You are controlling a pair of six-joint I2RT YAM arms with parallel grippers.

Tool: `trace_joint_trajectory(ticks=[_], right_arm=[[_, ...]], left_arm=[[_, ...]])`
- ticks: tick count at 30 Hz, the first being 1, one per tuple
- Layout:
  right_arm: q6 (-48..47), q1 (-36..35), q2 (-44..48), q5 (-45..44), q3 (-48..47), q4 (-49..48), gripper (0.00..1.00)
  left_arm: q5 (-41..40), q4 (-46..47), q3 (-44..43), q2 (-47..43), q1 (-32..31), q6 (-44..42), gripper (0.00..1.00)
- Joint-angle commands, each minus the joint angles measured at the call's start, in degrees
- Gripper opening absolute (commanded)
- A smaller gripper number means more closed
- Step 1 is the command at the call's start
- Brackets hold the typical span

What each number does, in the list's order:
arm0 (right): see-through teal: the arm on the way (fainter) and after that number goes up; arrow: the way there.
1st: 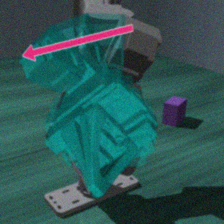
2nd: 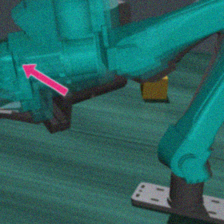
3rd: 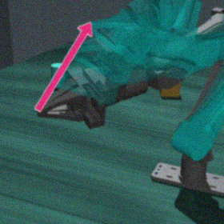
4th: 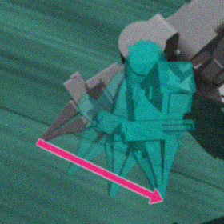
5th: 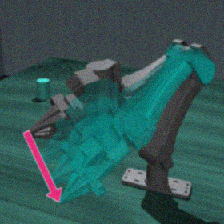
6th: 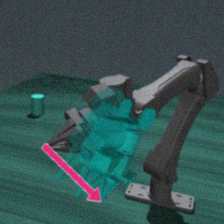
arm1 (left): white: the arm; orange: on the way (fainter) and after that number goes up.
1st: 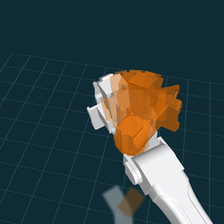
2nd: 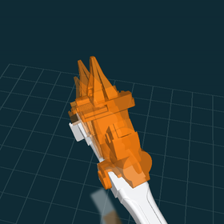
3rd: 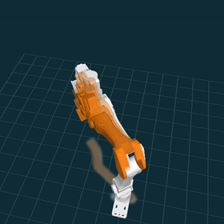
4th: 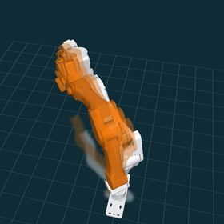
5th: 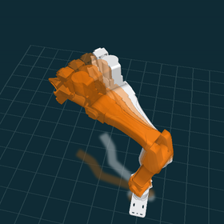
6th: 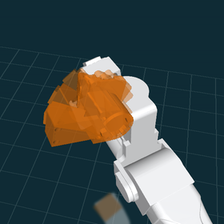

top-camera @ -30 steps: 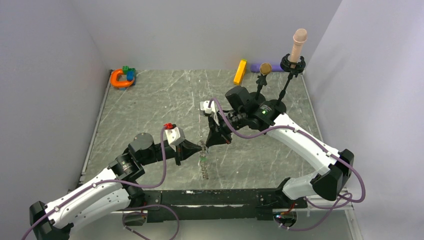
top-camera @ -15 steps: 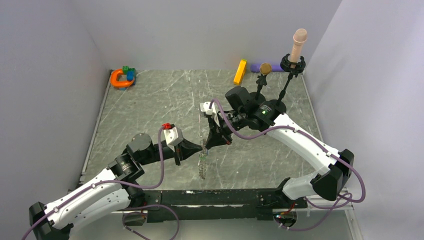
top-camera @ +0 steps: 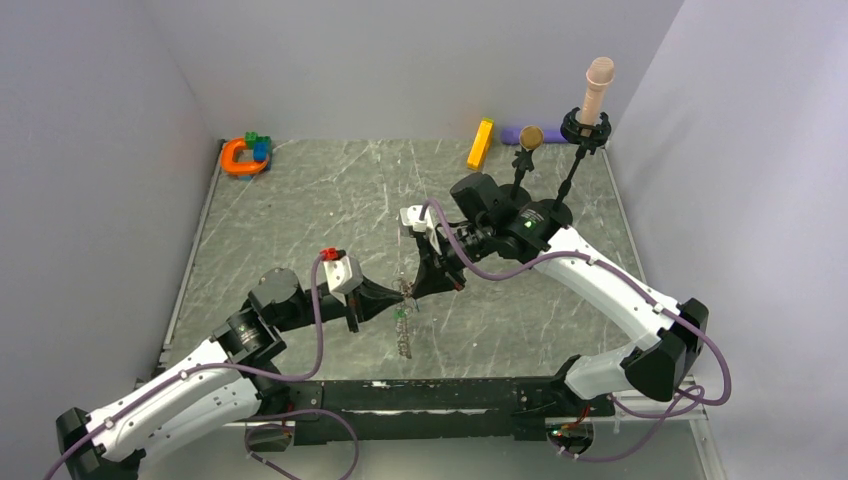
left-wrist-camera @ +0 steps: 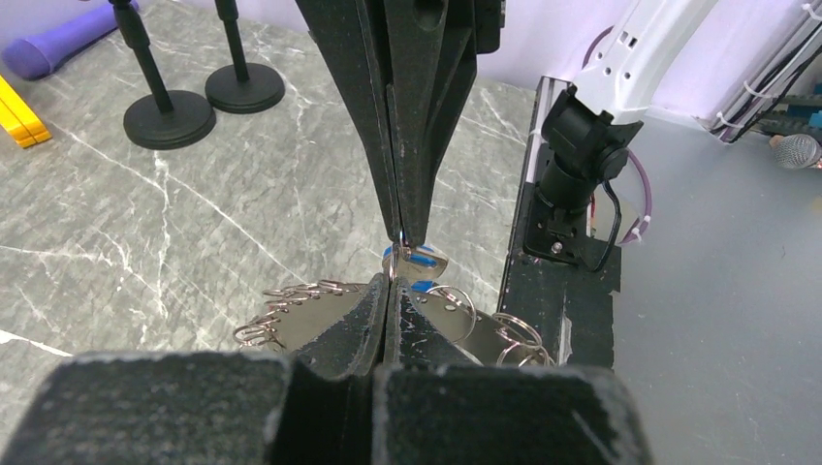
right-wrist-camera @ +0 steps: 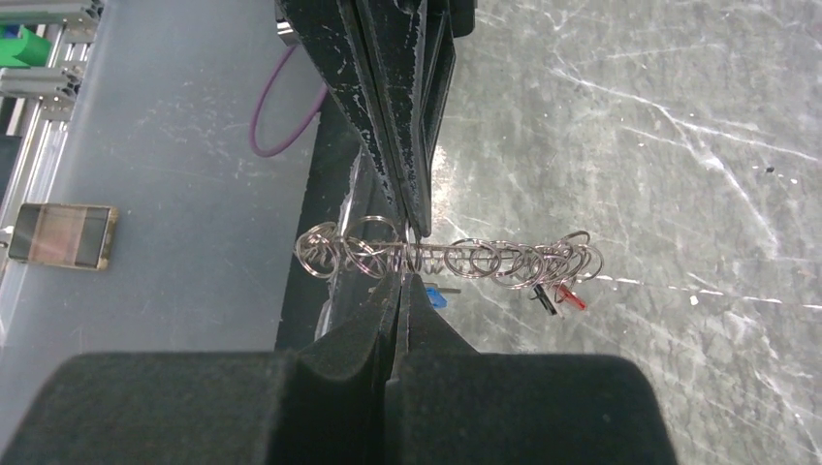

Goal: Put the keys on the keyring

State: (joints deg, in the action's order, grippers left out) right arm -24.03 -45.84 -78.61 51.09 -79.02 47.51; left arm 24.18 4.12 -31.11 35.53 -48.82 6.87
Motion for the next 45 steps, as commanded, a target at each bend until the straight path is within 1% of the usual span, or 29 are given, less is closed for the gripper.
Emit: trace_joint_trajectory(ticks=[1, 13, 27, 35, 45], right_arm=[[-2.4, -0.1, 0.1, 2.5, -3.5, 1.0, 0.00], [-5.1, 0.1, -0.6, 4.4, -4.9, 3.2, 0.00], [-5.4, 0.1, -0.6, 3.6, -3.6, 1.9, 0.00], [-6.3, 0.0, -0.5, 5.7, -3.5, 2.8, 0.00], [-6.3, 0.0, -0.6, 6.8, -2.8, 2.7, 0.00]], left_arm=[[2.3, 3.0, 0.0, -1.2, 0.3, -0.1, 0.00], [3.8, 2.0, 0.4, -1.9, 1.4, 0.1, 0.00], [8.6, 5.5, 1.4, -1.6, 2.0, 1.6, 0.00], [7.5, 5.4, 1.4, -1.8, 2.4, 2.0, 0.00], [7.7, 7.7, 2.0, -1.9, 2.9, 3.4, 0.00]])
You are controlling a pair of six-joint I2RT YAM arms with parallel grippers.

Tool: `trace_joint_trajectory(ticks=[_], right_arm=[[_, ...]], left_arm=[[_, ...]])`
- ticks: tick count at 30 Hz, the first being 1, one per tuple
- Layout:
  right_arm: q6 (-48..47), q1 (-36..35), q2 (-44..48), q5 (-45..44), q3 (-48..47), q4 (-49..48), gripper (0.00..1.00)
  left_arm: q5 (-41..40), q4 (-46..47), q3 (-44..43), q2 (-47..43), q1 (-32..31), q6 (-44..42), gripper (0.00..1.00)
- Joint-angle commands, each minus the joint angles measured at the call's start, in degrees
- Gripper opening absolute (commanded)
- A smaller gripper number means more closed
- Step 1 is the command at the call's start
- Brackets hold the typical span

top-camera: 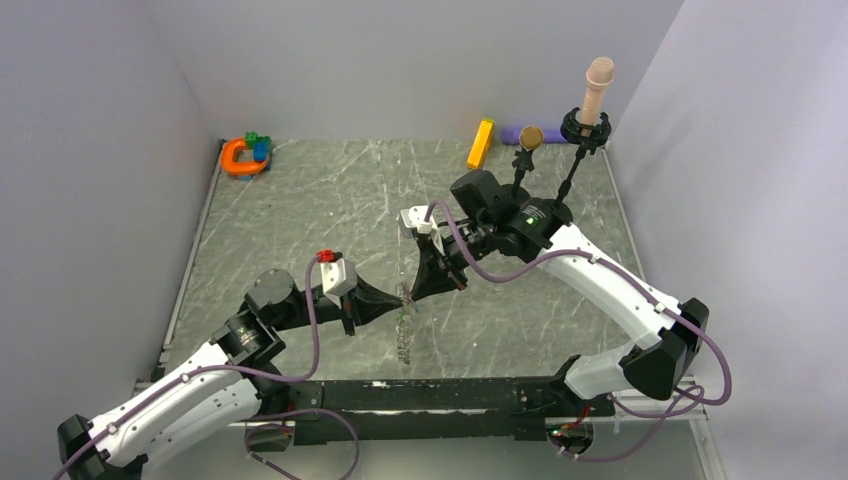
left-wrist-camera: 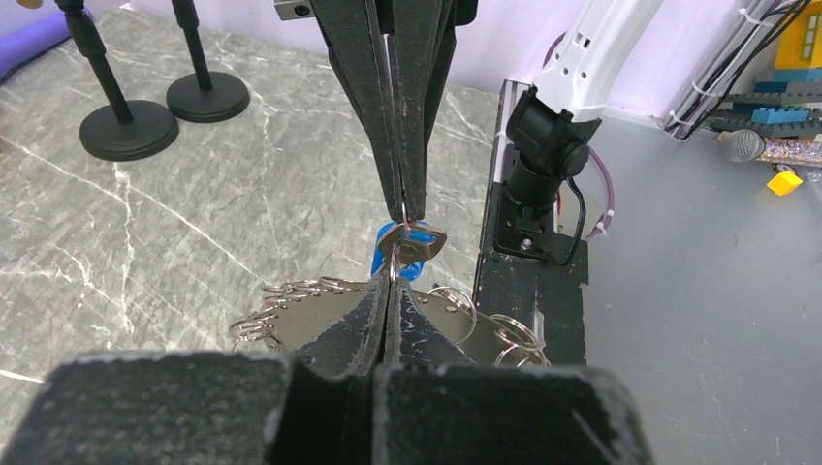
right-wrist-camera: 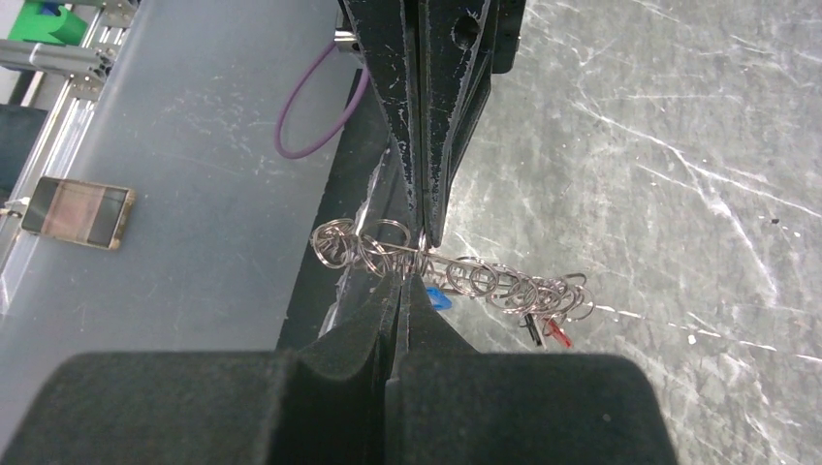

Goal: Put the keys on the keyring

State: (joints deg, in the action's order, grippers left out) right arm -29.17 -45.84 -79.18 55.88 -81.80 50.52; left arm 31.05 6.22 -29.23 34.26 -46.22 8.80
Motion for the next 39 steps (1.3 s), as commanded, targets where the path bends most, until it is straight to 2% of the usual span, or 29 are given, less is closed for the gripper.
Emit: trace_joint_trajectory(ticks=[1, 28, 31, 35, 39], right_arm=[[-1.0, -0.1, 0.0, 1.9, 0.0, -0.5, 0.00], [1.5, 0.1, -0.3, 1.6, 0.7, -2.5, 0.00], [0.0, 0.8, -0.2, 2.6, -0.5, -1.0, 0.00], [-5.8, 1.4, -0.1, 1.3, -2.2, 3.8, 0.00], [-14.7, 1.4, -0.6, -1.7, -3.2, 9.1, 0.00]], left_arm=[[1.1, 5.6, 0.1, -0.6, 0.4, 1.5, 0.00], [3.8, 9.1, 1.8, -1.6, 1.5, 2.3, 0.00], [4.2, 9.2, 3.5, -3.1, 1.3, -3.7, 0.00], [-0.6, 12.8, 11.6, -10.2, 0.5, -20.4, 0.00], [-2.7, 10.4, 9.0, -10.1, -1.0, -29.7, 0.00]])
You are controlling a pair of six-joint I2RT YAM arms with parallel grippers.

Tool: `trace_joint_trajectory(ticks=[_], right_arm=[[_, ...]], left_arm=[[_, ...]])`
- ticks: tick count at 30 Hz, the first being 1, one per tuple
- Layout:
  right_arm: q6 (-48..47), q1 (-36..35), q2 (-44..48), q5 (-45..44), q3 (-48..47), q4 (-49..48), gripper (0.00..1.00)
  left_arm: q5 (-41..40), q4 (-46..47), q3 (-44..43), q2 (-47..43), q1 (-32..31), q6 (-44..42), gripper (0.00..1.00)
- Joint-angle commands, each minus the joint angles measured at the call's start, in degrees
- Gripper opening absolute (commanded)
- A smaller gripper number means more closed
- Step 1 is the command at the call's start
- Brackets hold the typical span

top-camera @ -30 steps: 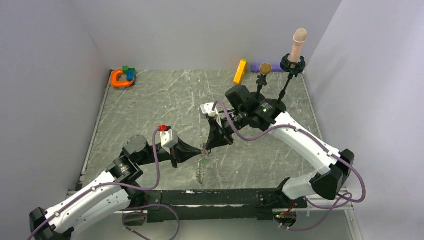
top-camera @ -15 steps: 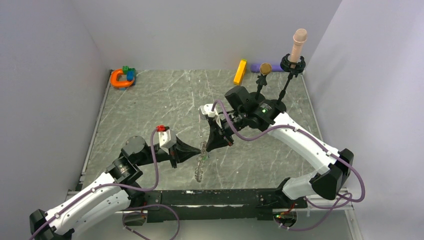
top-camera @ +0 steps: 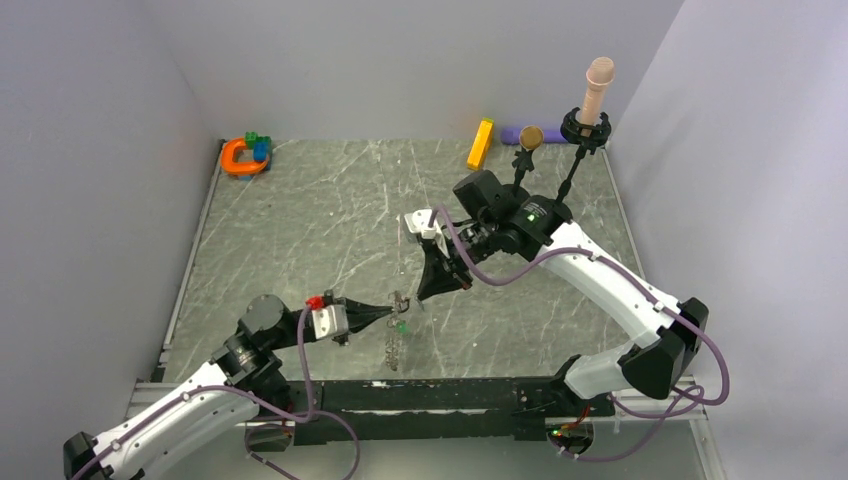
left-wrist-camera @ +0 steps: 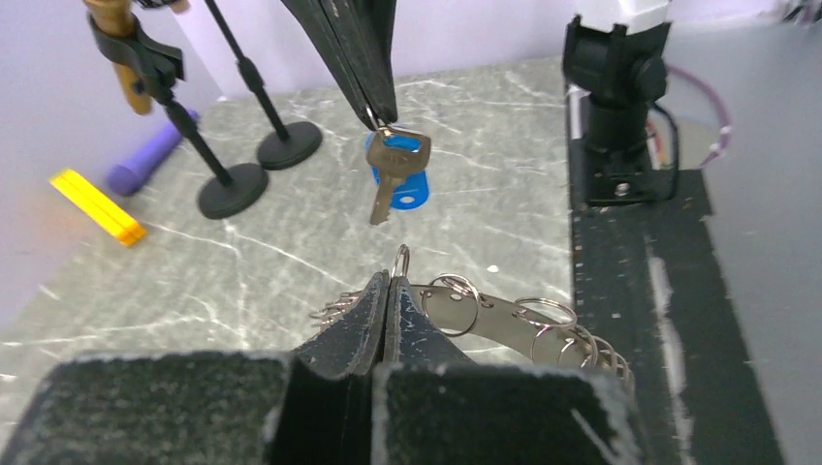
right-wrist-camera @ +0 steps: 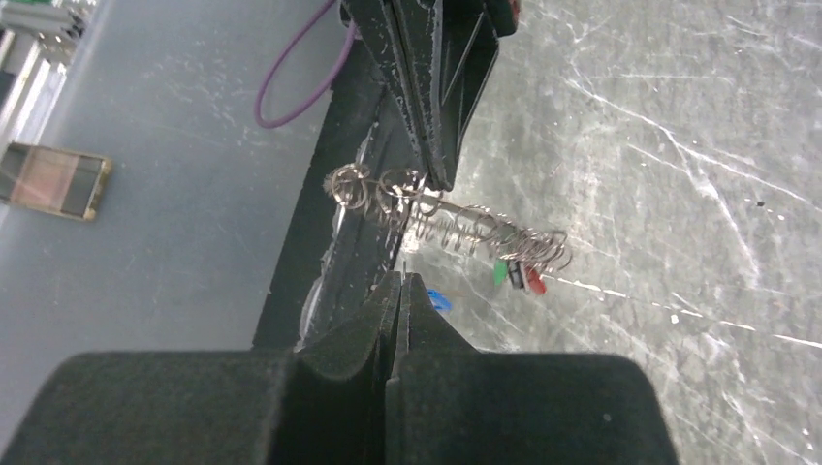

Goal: Put the keys on the keyring

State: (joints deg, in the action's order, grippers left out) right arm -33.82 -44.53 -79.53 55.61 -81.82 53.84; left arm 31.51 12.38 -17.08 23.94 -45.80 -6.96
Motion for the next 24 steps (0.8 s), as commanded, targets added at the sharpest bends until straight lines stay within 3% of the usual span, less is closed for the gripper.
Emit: trace_joint_trajectory(ticks=[1, 5, 11, 16, 24], right_arm=[[-11.9, 0.1, -0.6, -2.0, -3.9, 6.3, 0.00], [-19.7, 0.1, -0.4, -3.8, -4.7, 6.3, 0.00], [-21.6, -0.1, 1.4, -7.2, -1.8, -1.1, 0.00], [-20.2, -2.1, 5.0, -13.5, 4.7, -12.3, 0.00], [-18.3, -7.6, 7.8, -24.6, 9.9, -21.9, 0.00]], left_arm=[[-4.3, 2.6, -4.1, 0.8, -2.1, -16.4, 0.00], [-7.8, -2.3, -7.1, 2.4, -3.9, -27.0, 0.00], [-12.1, -5.8, -9.4, 4.2, -5.2, -36.2, 0.00], [-16.3, -6.1, -11.3, 7.4, -5.3, -33.5, 0.00], [-18.5, -3.7, -11.8, 9.7, -5.3, -27.7, 0.00]])
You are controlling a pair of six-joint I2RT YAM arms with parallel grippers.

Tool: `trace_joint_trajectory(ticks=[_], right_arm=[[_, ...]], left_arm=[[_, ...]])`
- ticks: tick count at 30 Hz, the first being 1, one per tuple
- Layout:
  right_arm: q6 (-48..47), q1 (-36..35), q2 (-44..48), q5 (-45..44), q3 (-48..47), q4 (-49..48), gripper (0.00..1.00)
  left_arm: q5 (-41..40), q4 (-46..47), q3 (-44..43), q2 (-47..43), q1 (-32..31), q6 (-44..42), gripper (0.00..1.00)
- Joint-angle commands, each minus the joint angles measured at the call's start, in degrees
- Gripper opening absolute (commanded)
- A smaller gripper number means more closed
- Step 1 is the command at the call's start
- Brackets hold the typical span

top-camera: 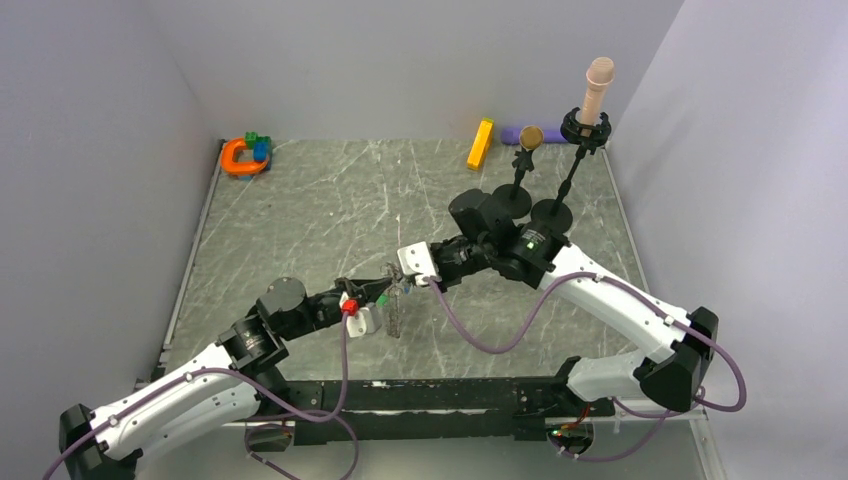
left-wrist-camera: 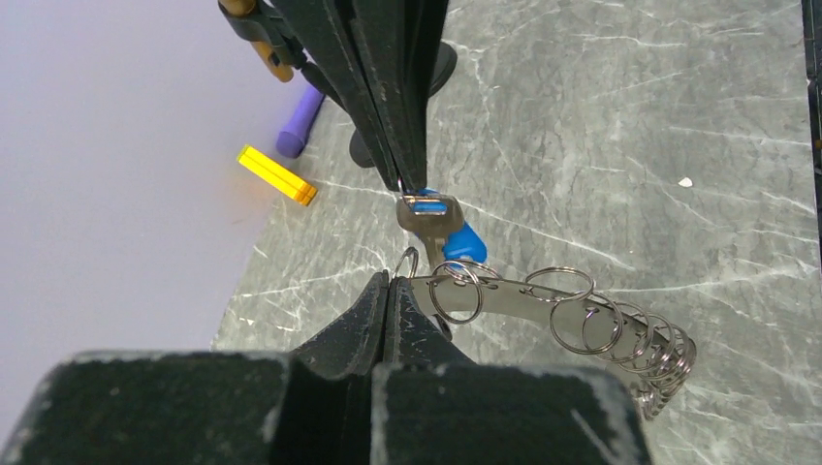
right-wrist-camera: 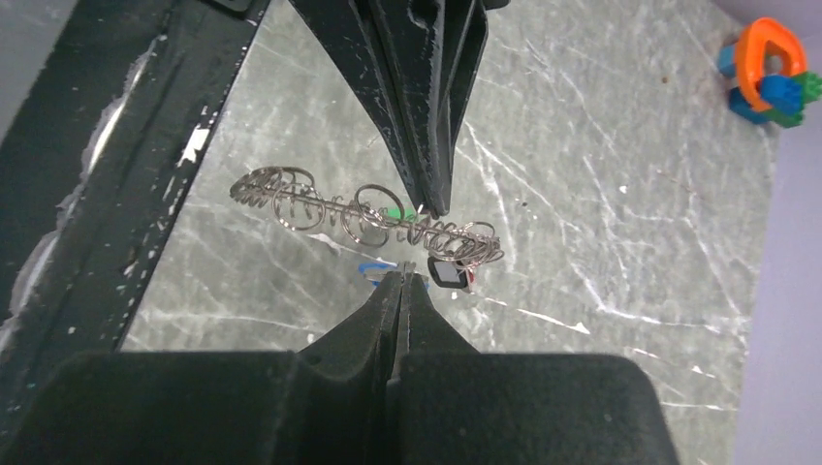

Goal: Put the keys on the keyring

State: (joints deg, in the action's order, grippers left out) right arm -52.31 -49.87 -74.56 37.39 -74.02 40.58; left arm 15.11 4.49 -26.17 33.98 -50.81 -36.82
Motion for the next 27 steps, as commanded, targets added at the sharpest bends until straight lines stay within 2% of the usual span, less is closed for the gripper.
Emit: trace_joint_trajectory(ticks=[1, 15, 27], right_arm=[[0.4, -2.7, 2.9, -7.2, 2.4, -9.3, 0.00], [3.7, -5.4, 3.4, -14.2, 6.1, -15.0, 0.00], [5.5, -5.4, 4.4, -11.7, 6.7, -15.6, 0.00]], left_arm=[[-2.6, 4.1, -2.8, -0.2, -0.3, 2.6, 0.00], [-5.1, 5.2, -1.4, -1.7, -0.3, 4.5, 0.00], [-6.6, 6.2, -1.4, -1.4, -0.3, 5.3, 0.00]])
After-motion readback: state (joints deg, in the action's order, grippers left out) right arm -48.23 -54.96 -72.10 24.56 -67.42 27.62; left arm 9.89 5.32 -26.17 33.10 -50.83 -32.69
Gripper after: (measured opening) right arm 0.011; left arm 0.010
